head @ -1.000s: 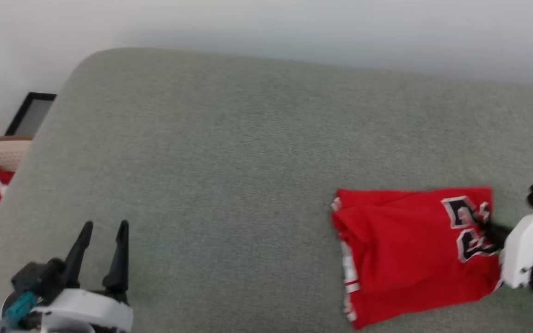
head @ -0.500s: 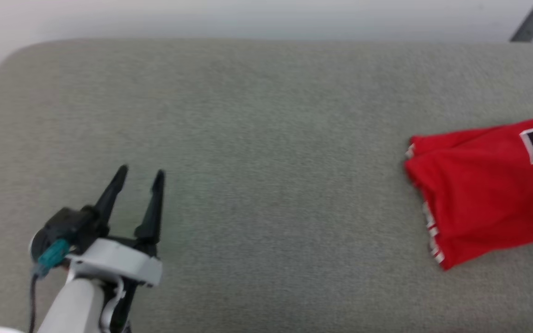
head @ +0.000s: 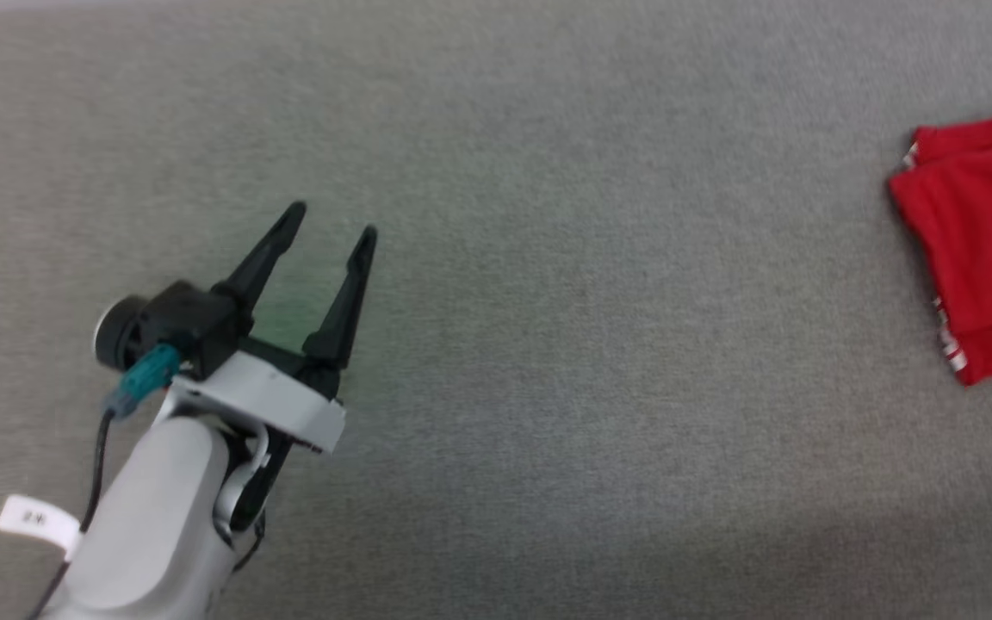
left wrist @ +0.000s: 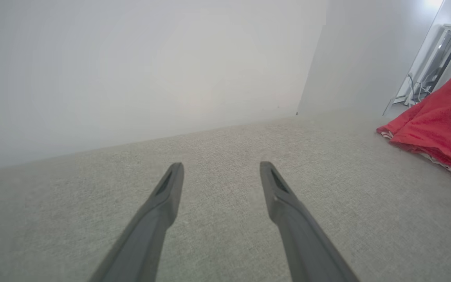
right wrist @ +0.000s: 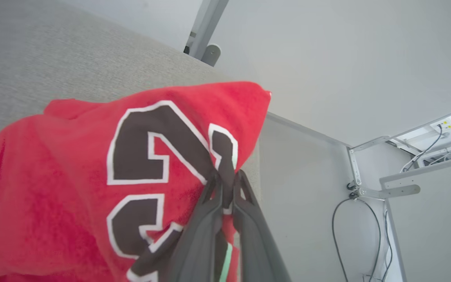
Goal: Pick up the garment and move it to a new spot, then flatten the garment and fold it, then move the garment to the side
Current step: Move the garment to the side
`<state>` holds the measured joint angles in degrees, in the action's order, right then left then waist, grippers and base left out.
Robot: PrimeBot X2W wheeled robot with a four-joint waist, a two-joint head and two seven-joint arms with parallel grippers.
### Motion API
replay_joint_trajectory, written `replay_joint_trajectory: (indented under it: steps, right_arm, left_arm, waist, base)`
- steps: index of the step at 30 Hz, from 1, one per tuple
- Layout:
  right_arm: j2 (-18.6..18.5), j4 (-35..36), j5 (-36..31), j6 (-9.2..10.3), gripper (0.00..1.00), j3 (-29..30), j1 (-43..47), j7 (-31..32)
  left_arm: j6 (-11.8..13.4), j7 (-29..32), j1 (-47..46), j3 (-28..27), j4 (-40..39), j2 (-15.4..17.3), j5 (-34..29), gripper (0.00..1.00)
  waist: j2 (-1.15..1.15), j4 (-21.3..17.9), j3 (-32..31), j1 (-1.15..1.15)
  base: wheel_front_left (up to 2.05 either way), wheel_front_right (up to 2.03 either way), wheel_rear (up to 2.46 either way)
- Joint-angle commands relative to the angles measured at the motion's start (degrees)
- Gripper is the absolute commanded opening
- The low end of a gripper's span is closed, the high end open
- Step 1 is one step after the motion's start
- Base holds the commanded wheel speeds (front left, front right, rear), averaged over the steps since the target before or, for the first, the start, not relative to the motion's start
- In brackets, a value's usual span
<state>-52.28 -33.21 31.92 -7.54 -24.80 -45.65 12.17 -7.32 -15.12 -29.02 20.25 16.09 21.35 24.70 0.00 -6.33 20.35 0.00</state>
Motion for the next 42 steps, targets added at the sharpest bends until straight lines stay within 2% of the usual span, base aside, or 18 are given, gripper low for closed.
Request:
replay_joint_trajectory:
  steps: [1,9,15,26,31,32,33,34,36,37,40,42]
  right_arm:
    - [-0.32,-0.97,-0.84,0.12,0.00,-0.60,-1.51,-0.97]
    - [-1.43,-9.17,-6.64,0.13,0.00,-0.46,-7.59,-5.49]
    - [0.96,-15.70,-8.55,0.12,0.00,1.23,-9.37,-8.22]
    - [8.14,-26.47,-10.48,0.12,0.00,3.77,-11.55,-11.61]
    - [9.03,-30.48,-11.30,0.12,0.00,5.02,-13.15,-12.77]
    - [9.00,-31.22,-11.80,0.12,0.04,5.08,-13.62,-13.07]
    - [9.07,-31.81,-12.14,0.12,0.22,5.09,-13.86,-13.18]
    - [9.07,-32.33,-12.52,0.12,0.34,5.21,-14.28,-13.49]
    - [9.25,-33.05,-13.18,0.12,0.49,5.50,-15.30,-14.47]
    - [9.52,-33.57,-13.46,0.12,0.66,5.42,-15.43,-14.64]
    - [10.40,-33.63,-14.02,0.12,0.98,4.91,-16.22,-16.07]
    - [10.88,-33.48,-14.20,0.12,1.00,4.27,-16.16,-16.73]
  left_arm:
    - [-0.19,0.02,-1.47,0.93,0.31,0.48,0.50,1.00]
    - [-0.19,0.02,-6.56,5.25,0.91,1.63,1.60,1.00]
    - [-0.19,0.02,-9.25,7.37,1.45,2.35,2.21,1.00]
    - [-0.13,0.04,-11.24,9.46,2.77,3.17,3.46,1.00]
    - [-0.14,0.04,-11.10,9.36,2.96,2.97,3.50,1.00]
    - [-0.14,0.04,-11.00,9.21,2.92,2.90,3.52,1.00]
    - [-0.14,0.04,-10.79,9.04,2.90,2.82,3.56,1.00]
    - [-0.14,0.04,-10.62,8.91,2.85,2.75,3.59,1.00]
    - [-0.14,0.04,-10.22,8.56,2.73,2.54,3.83,1.00]
    - [-0.14,0.03,-9.92,8.40,2.69,2.53,3.92,1.00]
    - [-0.14,0.03,-8.72,7.45,2.55,2.47,4.06,1.00]
    - [-0.14,0.03,-7.62,6.54,2.37,2.59,4.14,1.00]
  waist:
    - [0.00,-2.78,3.27,0.00]
    - [0.00,-4.04,7.00,0.00]
    - [0.00,-3.55,9.50,0.00]
    - [0.00,-1.32,11.70,0.00]
    - [0.00,-0.56,11.33,0.00]
    - [0.00,-0.46,11.06,0.00]
    - [0.00,-0.38,10.76,0.00]
    - [0.00,-0.32,10.44,0.00]
    - [0.00,-0.27,9.59,0.00]
    - [0.00,-0.23,9.07,0.00]
    - [0.00,-0.05,7.20,0.00]
    - [0.00,0.14,5.87,0.00]
  base:
    - [0.00,0.00,0.00]
    - [0.00,0.00,0.00]
    - [0.00,0.00,0.00]
    - [0.00,0.00,0.00]
    - [0.00,0.00,0.00]
    - [0.00,0.00,0.00]
    - [0.00,0.00,0.00]
    - [0.00,0.00,0.00]
    - [0.00,0.00,0.00]
    - [0.00,0.00,0.00]
    - [0.00,0.00,0.00]
    - [0.00,0.00,0.00]
